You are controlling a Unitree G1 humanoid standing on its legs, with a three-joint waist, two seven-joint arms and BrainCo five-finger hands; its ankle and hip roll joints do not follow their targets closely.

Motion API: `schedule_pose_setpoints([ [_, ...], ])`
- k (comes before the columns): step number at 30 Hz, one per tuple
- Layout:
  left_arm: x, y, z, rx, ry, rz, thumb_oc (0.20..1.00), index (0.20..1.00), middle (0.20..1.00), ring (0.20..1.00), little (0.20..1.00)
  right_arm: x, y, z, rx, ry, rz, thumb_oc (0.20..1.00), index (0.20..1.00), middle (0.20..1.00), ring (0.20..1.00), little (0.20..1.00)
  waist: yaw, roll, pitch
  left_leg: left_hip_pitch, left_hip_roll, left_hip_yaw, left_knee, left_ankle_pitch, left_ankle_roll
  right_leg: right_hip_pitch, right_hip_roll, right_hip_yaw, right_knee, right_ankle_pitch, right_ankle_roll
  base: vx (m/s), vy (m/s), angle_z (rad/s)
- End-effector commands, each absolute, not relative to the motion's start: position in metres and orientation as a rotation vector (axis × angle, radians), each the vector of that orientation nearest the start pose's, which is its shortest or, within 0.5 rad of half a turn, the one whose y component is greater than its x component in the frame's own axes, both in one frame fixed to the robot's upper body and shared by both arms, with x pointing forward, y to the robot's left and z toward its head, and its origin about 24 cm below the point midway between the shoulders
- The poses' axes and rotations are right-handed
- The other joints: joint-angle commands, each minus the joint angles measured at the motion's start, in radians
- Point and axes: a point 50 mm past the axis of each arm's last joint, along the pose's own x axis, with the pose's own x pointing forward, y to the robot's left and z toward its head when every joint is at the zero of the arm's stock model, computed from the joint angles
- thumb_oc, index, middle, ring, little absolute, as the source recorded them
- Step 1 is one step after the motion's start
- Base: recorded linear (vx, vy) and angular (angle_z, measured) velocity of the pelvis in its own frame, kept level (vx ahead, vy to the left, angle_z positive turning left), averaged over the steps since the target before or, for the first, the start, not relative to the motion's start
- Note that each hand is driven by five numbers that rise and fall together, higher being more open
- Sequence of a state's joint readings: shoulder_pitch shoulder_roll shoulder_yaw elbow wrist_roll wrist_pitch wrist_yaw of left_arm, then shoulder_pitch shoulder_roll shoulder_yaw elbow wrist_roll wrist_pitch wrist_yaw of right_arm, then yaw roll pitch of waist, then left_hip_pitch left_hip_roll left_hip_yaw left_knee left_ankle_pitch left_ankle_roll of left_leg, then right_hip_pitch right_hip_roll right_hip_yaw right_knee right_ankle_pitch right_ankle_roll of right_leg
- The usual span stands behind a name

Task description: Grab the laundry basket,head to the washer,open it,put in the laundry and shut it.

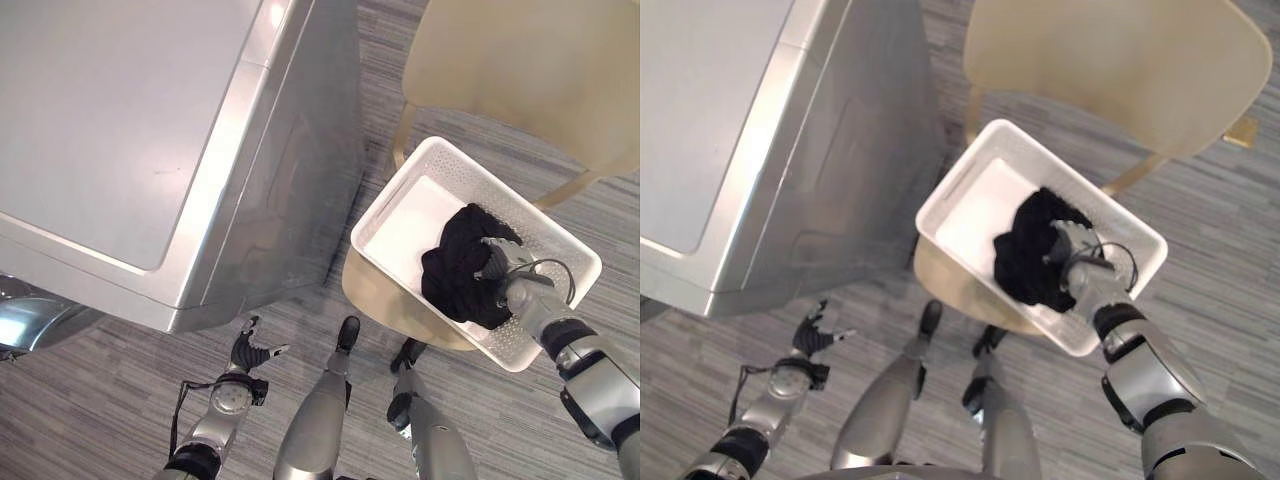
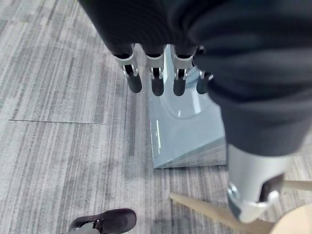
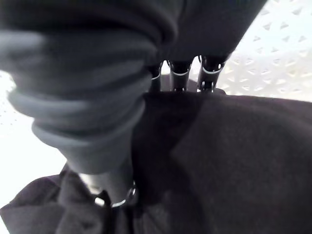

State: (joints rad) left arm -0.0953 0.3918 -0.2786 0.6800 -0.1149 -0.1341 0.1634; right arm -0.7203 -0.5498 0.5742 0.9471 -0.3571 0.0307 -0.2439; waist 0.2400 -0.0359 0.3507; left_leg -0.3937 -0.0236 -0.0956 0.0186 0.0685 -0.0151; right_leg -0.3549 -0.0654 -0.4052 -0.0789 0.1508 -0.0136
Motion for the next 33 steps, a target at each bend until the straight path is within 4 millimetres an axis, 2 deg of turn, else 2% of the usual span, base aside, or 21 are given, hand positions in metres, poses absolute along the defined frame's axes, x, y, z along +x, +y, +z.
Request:
schedule_pose_setpoints([
  [1, 0.220, 0.232, -0.065, 0.398, 0.466, 0.057, 1.000, 1.000, 1.000, 1.000, 1.000, 0.358, -0.228, 0.061, -1.197, 0.107, -0.016, 0.200, 0.200, 0.200, 0.200, 0.200, 0.000, -0.014, -0.021, 0.026, -0.022, 0.000, -0.087, 0.040, -0.017, 0.066, -0.054, 0.023, 0.086, -0.146, 0.111, 0.00, 0.000, 0.00],
  [5, 0.213, 0.235, -0.067, 0.397, 0.481, 0.067, 1.000, 1.000, 1.000, 1.000, 1.000, 0.349, -0.220, 0.073, -1.104, -0.005, -0.010, 0.200, 0.200, 0.200, 0.200, 0.200, -0.022, -0.040, -0.038, 0.077, -0.016, 0.014, -0.086, 0.018, -0.010, 0.115, -0.049, 0.044, 0.074, -0.143, 0.117, 0.02, 0.020, 0.01],
  [10, 0.200, 0.243, -0.073, 0.401, 0.531, 0.082, 1.000, 1.000, 1.000, 1.000, 1.000, 0.327, -0.219, 0.075, -0.904, -0.069, -0.024, 0.200, 0.200, 0.200, 0.200, 0.200, -0.054, -0.057, -0.078, 0.156, -0.010, 0.034, -0.086, -0.016, 0.001, 0.184, -0.047, 0.063, 0.058, -0.143, 0.124, 0.07, 0.027, -0.19],
  [11, 0.193, 0.247, -0.077, 0.404, 0.561, 0.089, 1.000, 1.000, 1.000, 1.000, 1.000, 0.319, -0.218, 0.077, -0.814, -0.095, -0.031, 0.200, 0.200, 0.200, 0.200, 0.200, -0.065, -0.058, -0.096, 0.188, -0.011, 0.040, -0.086, -0.030, 0.005, 0.213, -0.048, 0.067, 0.055, -0.148, 0.125, 0.07, 0.042, -0.19],
  [12, 0.193, 0.247, -0.077, 0.404, 0.561, 0.089, 1.000, 1.000, 1.000, 1.000, 1.000, 0.319, -0.218, 0.077, -0.814, -0.095, -0.032, 0.200, 0.200, 0.200, 0.200, 0.200, -0.066, -0.059, -0.097, 0.185, -0.012, 0.039, -0.087, -0.026, 0.006, 0.211, -0.049, 0.065, 0.053, -0.144, 0.126, 0.08, 0.053, -0.14],
  [18, 0.172, 0.254, -0.084, 0.381, 0.624, 0.119, 1.000, 1.000, 1.000, 1.000, 1.000, 0.301, -0.205, 0.089, -0.589, -0.183, 0.007, 0.200, 0.200, 0.200, 0.200, 0.200, -0.087, -0.058, -0.164, 0.278, -0.009, 0.073, -0.062, -0.079, 0.017, 0.293, -0.047, 0.100, 0.046, -0.156, 0.132, 0.07, 0.066, -0.16],
  [21, 0.161, 0.255, -0.090, 0.360, 0.661, 0.143, 1.000, 1.000, 1.000, 1.000, 1.000, 0.291, -0.191, 0.096, -0.423, -0.236, 0.058, 0.200, 0.200, 0.200, 0.200, 0.200, -0.097, -0.055, -0.210, 0.325, -0.011, 0.088, -0.055, -0.099, 0.025, 0.326, -0.044, 0.124, 0.052, -0.163, 0.133, 0.06, 0.108, -0.24],
  [23, 0.159, 0.255, -0.091, 0.353, 0.668, 0.145, 1.000, 1.000, 1.000, 1.000, 1.000, 0.288, -0.188, 0.100, -0.382, -0.256, 0.072, 0.200, 0.200, 0.200, 0.200, 0.200, -0.098, -0.054, -0.217, 0.339, -0.011, 0.092, -0.057, -0.103, 0.027, 0.332, -0.044, 0.131, 0.056, -0.165, 0.133, 0.00, 0.076, -0.20],
  [24, 0.157, 0.255, -0.091, 0.338, 0.668, 0.155, 1.000, 1.000, 1.000, 1.000, 1.000, 0.285, -0.179, 0.107, -0.318, -0.299, 0.108, 0.200, 0.200, 0.200, 0.200, 0.200, -0.104, -0.048, -0.219, 0.351, -0.009, 0.101, -0.057, -0.107, 0.030, 0.327, -0.046, 0.140, 0.073, -0.163, 0.138, -0.06, 0.067, -0.15],
  [27, 0.158, 0.256, -0.089, 0.330, 0.657, 0.164, 1.000, 1.000, 1.000, 1.000, 1.000, 0.285, -0.168, 0.118, -0.265, -0.351, 0.144, 0.200, 0.200, 0.200, 0.200, 0.200, -0.103, -0.038, -0.211, 0.356, -0.006, 0.113, -0.058, -0.104, 0.038, 0.312, -0.051, 0.154, 0.115, -0.159, 0.147, -0.10, 0.029, -0.22],
  [28, 0.166, 0.255, -0.084, 0.343, 0.628, 0.159, 1.000, 1.000, 1.000, 1.000, 1.000, 0.282, -0.161, 0.127, -0.233, -0.401, 0.165, 0.200, 0.200, 0.200, 0.200, 0.200, -0.111, -0.031, -0.181, 0.347, 0.003, 0.113, -0.054, -0.094, 0.042, 0.269, -0.049, 0.212, 0.203, -0.147, 0.161, -0.17, -0.012, -0.20],
  [29, 0.166, 0.255, -0.084, 0.343, 0.627, 0.159, 1.000, 1.000, 1.000, 1.000, 1.000, 0.282, -0.161, 0.127, -0.233, -0.402, 0.165, 0.200, 0.200, 0.200, 0.200, 0.200, -0.111, -0.032, -0.183, 0.342, 0.002, 0.113, -0.053, -0.091, 0.043, 0.265, -0.050, 0.213, 0.202, -0.144, 0.161, -0.33, -0.077, -0.13],
  [30, 0.182, 0.253, -0.074, 0.367, 0.567, 0.148, 1.000, 1.000, 1.000, 1.000, 1.000, 0.281, -0.160, 0.133, -0.218, -0.435, 0.162, 0.200, 0.200, 0.200, 0.200, 0.200, -0.128, -0.028, -0.159, 0.300, 0.010, 0.085, -0.033, -0.069, 0.043, 0.230, -0.016, 0.304, 0.256, -0.164, 0.166, -0.21, -0.054, 0.05],
  [31, 0.182, 0.253, -0.074, 0.367, 0.567, 0.148, 1.000, 1.000, 1.000, 1.000, 1.000, 0.281, -0.160, 0.133, -0.218, -0.435, 0.162, 0.200, 0.200, 0.200, 0.200, 0.200, -0.128, -0.029, -0.161, 0.296, 0.009, 0.085, -0.030, -0.070, 0.043, 0.226, -0.016, 0.304, 0.260, -0.166, 0.166, -0.40, -0.156, 0.50],
  [32, 0.195, 0.250, -0.066, 0.379, 0.520, 0.142, 1.000, 1.000, 1.000, 1.000, 1.000, 0.280, -0.160, 0.141, -0.227, -0.471, 0.157, 0.200, 0.200, 0.200, 0.200, 0.200, -0.131, -0.025, -0.159, 0.233, 0.019, 0.052, -0.008, -0.040, 0.037, 0.231, 0.002, 0.351, 0.308, -0.203, 0.149, -0.19, -0.103, 0.65],
  [33, 0.195, 0.250, -0.066, 0.379, 0.520, 0.142, 1.000, 1.000, 1.000, 1.000, 1.000, 0.280, -0.160, 0.141, -0.227, -0.471, 0.156, 0.200, 0.200, 0.200, 0.200, 0.200, -0.133, -0.025, -0.161, 0.229, 0.017, 0.049, -0.005, -0.041, 0.036, 0.228, 0.001, 0.349, 0.312, -0.206, 0.148, -0.28, -0.172, 0.73],
])
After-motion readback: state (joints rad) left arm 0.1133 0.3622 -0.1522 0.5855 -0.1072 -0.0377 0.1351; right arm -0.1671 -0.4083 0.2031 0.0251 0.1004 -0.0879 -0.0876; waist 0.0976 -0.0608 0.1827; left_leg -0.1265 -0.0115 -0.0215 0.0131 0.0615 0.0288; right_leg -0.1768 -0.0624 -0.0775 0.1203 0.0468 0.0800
